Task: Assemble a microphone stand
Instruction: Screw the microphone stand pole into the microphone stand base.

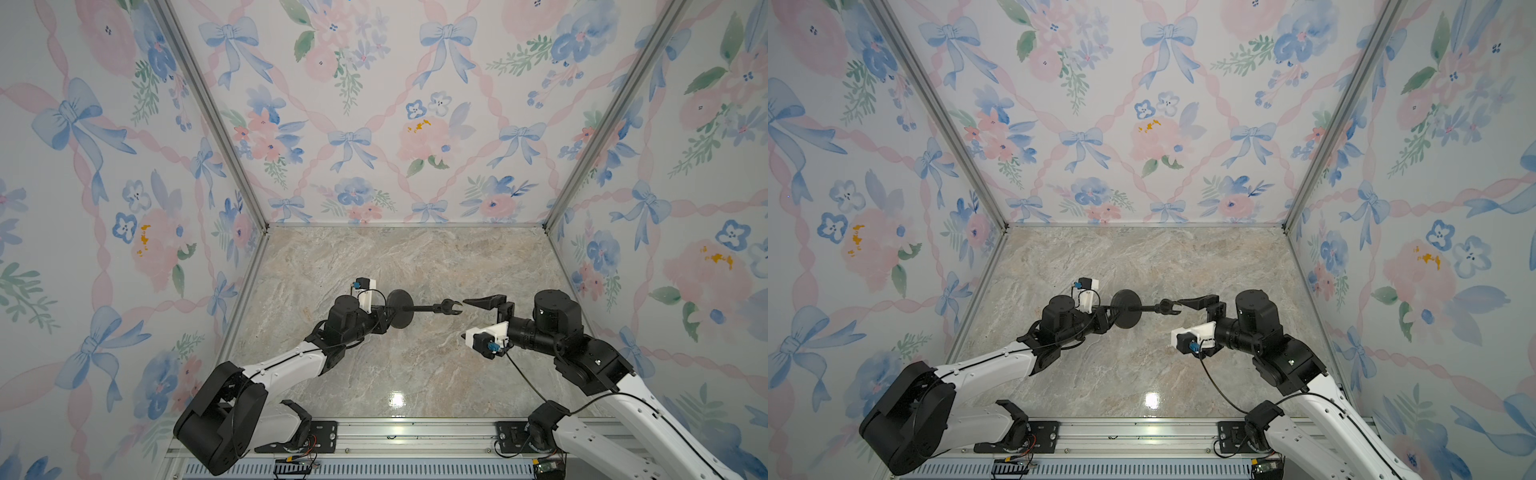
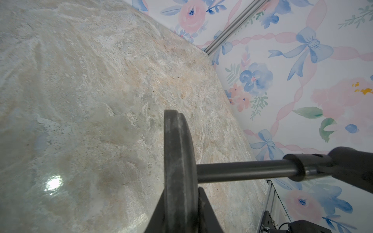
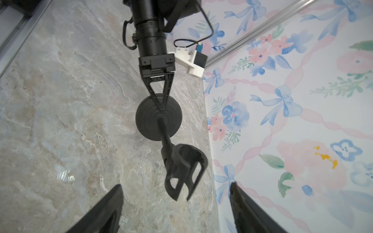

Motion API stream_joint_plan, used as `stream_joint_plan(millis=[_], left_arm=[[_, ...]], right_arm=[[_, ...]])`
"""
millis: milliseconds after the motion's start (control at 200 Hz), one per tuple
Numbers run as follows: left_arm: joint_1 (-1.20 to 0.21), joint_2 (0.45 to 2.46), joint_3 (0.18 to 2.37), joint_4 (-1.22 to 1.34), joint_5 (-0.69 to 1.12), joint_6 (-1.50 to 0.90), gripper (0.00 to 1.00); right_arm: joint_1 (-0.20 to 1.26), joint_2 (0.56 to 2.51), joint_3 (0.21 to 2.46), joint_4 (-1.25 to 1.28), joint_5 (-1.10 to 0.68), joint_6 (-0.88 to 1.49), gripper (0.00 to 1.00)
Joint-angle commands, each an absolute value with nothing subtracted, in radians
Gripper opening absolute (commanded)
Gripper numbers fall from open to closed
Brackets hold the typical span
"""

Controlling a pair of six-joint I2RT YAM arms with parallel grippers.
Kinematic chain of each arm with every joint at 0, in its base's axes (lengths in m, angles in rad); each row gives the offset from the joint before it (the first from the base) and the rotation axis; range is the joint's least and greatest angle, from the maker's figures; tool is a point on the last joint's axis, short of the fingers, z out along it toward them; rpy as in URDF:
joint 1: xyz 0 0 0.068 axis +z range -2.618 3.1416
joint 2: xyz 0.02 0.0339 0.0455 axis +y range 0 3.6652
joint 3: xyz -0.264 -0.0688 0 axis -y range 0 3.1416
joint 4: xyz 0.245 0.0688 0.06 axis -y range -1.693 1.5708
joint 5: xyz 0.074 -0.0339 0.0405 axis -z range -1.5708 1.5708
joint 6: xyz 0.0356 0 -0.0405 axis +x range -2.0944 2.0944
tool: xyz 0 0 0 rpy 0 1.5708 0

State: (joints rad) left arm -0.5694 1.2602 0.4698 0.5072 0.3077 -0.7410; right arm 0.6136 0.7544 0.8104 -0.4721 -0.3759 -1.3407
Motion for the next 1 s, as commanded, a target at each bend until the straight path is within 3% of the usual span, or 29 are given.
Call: stream_joint_plan(millis=[0, 180, 560, 995], left_arm=[[-0.576, 1.266, 0.508, 0.572, 0.358, -0.739, 0.00], [-0.576, 1.281, 0.516, 0.566, 0.370, -0.732, 0.00], [-0.576, 1.296, 0.526, 0.551, 0.388, -0.727, 0.00], [-0.575, 1.302, 0.529, 0.548, 0.394, -0.726, 0.00]], right_arm=[[0.691, 0.762, 0.770, -0.401, -0.228, -1.807, 0.79], [0.741, 0.777, 0.788, -0.356, -0.211, -1.898, 0.78], [0.776, 0.885, 0.883, -0.584, -0.026, -2.116, 0.72], [0.777, 0.893, 0.801, -0.396, -0.119, -1.943, 0.53]])
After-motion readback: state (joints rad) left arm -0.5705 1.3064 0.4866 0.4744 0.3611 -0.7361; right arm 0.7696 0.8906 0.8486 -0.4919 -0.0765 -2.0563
